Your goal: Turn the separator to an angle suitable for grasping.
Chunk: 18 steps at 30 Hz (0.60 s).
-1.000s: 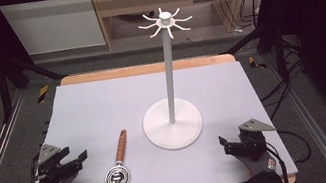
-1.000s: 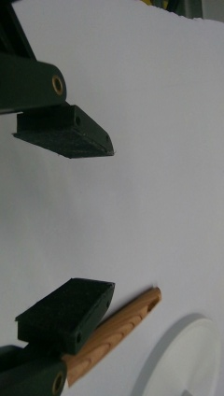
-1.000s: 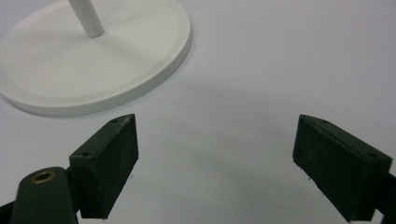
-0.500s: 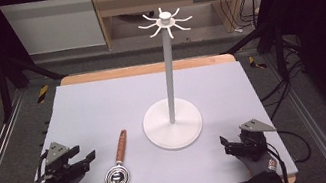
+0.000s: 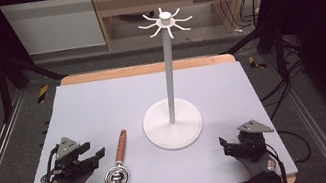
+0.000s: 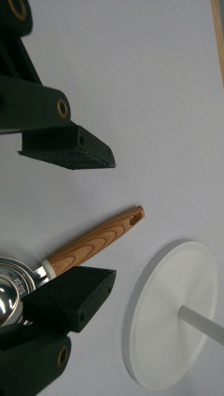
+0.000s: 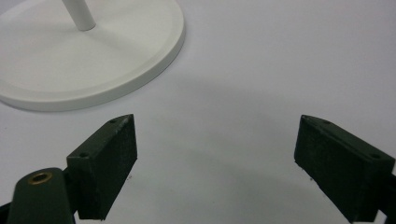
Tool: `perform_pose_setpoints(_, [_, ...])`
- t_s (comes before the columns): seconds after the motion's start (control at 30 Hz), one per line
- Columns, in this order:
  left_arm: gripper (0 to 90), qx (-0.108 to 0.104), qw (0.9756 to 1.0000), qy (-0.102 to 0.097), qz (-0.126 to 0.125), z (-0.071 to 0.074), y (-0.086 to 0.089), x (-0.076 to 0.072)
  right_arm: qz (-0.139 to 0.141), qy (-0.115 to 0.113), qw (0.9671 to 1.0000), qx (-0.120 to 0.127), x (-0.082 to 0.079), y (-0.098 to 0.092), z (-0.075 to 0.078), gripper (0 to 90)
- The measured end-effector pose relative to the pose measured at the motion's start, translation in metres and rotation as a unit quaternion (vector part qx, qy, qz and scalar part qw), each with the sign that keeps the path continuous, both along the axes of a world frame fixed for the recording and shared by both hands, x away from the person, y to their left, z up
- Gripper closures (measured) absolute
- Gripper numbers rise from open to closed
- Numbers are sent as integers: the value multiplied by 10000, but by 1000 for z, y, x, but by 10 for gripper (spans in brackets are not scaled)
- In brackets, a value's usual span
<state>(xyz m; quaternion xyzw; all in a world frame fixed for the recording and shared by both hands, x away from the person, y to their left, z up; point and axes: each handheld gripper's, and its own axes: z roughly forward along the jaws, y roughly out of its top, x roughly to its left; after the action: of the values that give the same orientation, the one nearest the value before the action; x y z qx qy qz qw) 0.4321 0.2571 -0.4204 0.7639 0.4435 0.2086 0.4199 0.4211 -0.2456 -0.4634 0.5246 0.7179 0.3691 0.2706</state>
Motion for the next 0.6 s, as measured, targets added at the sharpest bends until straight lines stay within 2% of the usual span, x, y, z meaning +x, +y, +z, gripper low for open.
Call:
perform_pose_setpoints(0.2, [409, 141, 9997, 161, -88, 2, -13, 5, -14, 20, 10000, 7, 0, 0, 0, 134])
perform_pose_setpoints(0.33, [431, 199, 9995, 197, -122, 1, -21, 7, 3, 43, 10000, -26, 0, -1, -1, 132])
perform_pose_setpoints(0.6, [476, 320, 9979, 505, -257, -14, -39, 16, -10, 107, 9999, -42, 1, 0, -3, 131])
